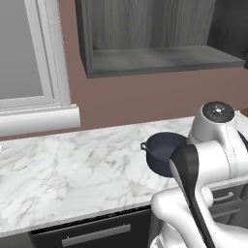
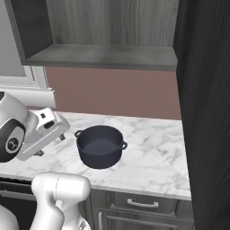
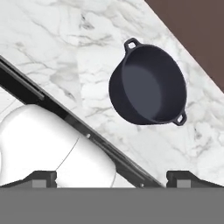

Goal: Pick the kettle from the cabinet and place it on a stove burner. Then pick the pot from the counter and place it on another stove burner. Finally, turn both burners on.

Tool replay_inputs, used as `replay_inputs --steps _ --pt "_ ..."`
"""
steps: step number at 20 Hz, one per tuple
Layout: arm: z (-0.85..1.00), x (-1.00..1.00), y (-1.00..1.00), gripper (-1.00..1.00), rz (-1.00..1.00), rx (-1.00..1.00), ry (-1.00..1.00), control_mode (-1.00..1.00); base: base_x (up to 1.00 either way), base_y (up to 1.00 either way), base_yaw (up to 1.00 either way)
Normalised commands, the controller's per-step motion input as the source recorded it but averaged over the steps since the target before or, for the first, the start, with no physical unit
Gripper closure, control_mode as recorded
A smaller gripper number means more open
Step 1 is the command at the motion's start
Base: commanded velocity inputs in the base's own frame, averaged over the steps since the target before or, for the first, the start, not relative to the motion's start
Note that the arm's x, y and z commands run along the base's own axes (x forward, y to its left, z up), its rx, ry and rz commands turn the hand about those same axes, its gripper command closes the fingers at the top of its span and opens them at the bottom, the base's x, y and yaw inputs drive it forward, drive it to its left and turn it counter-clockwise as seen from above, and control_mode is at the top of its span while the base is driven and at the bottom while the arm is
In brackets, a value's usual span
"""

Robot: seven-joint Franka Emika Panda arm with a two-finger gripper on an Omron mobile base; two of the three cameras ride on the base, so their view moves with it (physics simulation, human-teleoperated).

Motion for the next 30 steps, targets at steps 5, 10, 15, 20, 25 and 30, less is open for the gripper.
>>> replay_inputs --steps 5,10,15,20,25,30 --pt "-0.37 0.09 0.0 -1.0 0.0 0.0 0.04 -1.0 0.0 0.0 0.0" --pt "-0.38 0.16 0.0 -1.0 0.0 0.0 0.0 -1.0 0.0 0.0 0.0" --pt "-0.36 0.26 0.0 -1.0 0.0 0.0 0.0 -1.0 0.0 0.0 0.0" --pt "-0.37 0.25 0.0 -1.0 0.0 0.0 0.0 -1.0 0.0 0.0 0.0" --pt "-0.29 0.24 0.0 -1.0 0.0 0.0 0.0 -1.0 0.0 0.0 0.0" --pt "-0.26 0.27 0.0 -1.0 0.0 0.0 0.0 -1.0 0.0 0.0 0.0"
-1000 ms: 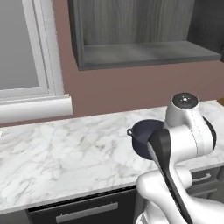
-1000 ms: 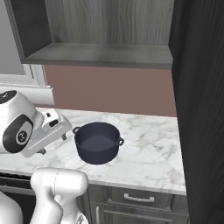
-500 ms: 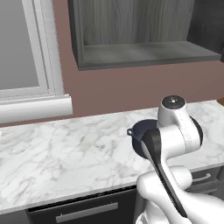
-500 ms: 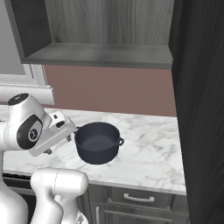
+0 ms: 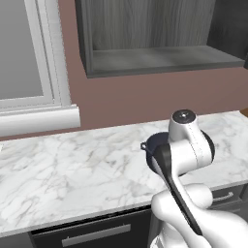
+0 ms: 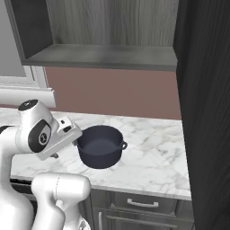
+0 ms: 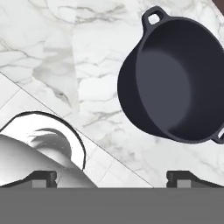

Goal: Pick the kettle from the cabinet and place it on a stove burner. Then pick the pot from the counter and place it on another stove burner. Finally, turn both burners on.

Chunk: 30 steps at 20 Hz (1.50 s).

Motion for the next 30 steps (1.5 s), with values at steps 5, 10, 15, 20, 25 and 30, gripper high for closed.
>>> replay_inputs --steps 5,10,15,20,25,30 --pt "-0.23 0.29 0.0 -1.0 0.0 0.0 0.0 -1.0 0.0 0.0 0.0" --pt "-0.23 0.28 0.0 -1.0 0.0 0.0 0.0 -1.0 0.0 0.0 0.0" --pt "-0.25 0.31 0.0 -1.0 0.0 0.0 0.0 -1.0 0.0 0.0 0.0" --pt "-0.24 0.35 0.0 -1.0 0.0 0.0 0.0 -1.0 0.0 0.0 0.0" --pt "-0.21 0.37 0.0 -1.0 0.0 0.0 0.0 -1.0 0.0 0.0 0.0" --pt "-0.21 0.33 0.0 -1.0 0.0 0.0 0.0 -1.0 0.0 0.0 0.0"
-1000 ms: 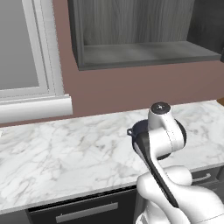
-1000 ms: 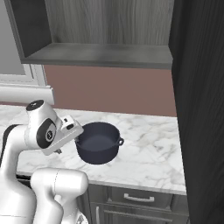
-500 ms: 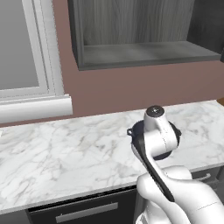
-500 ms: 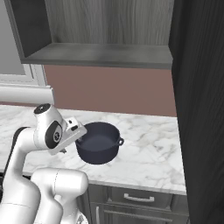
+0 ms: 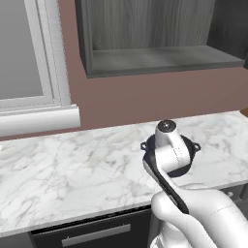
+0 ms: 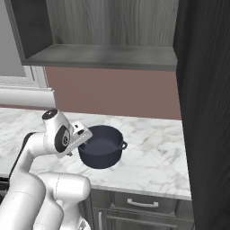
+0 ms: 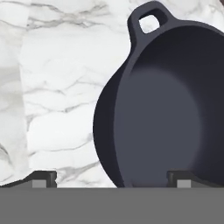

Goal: Pick the kettle from the cabinet and place it on a stove burner. Then pick the pot from the counter and place it on another stove burner. Finally, turn both burners on.

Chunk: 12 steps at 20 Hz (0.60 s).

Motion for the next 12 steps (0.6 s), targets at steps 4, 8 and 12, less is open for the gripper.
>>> replay_inputs --steps 4,8,12 --pt "-0.23 0.22 0.0 -1.0 0.0 0.0 0.0 -1.0 0.0 0.0 0.0" --pt "-0.23 0.21 0.0 -1.0 0.0 0.0 0.0 -1.0 0.0 0.0 0.0" --pt "-0.22 0.23 -0.02 -1.0 0.0 0.0 0.0 -1.0 0.0 0.0 0.0"
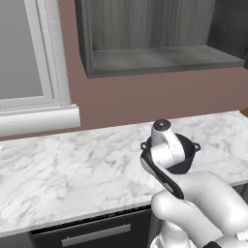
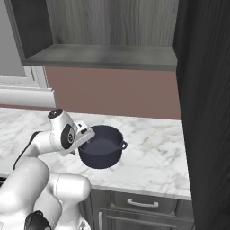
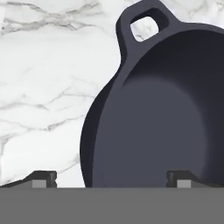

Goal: Pick the kettle from the cabinet and place it on a stove burner. Then pick the pot from the counter and place it on another stove burner. Finally, turn both burners on.

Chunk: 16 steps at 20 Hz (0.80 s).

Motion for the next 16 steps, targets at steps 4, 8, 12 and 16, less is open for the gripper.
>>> replay_inputs --steps 4,8,12,16 --pt "-0.2 0.08 0.0 -1.0 0.0 0.0 0.0 -1.0 0.0 0.0 0.0" --pt "-0.25 0.0 0.0 -1.0 0.0 0.0 0.0 -1.0 0.0 0.0 0.0" --pt "-0.2 0.0 0.0 -1.0 0.0 0.0 0.0 -1.0 0.0 0.0 0.0" --pt "-0.17 0.01 0.0 1.0 0.0 0.0 0.0 -1.0 0.0 0.0 0.0"
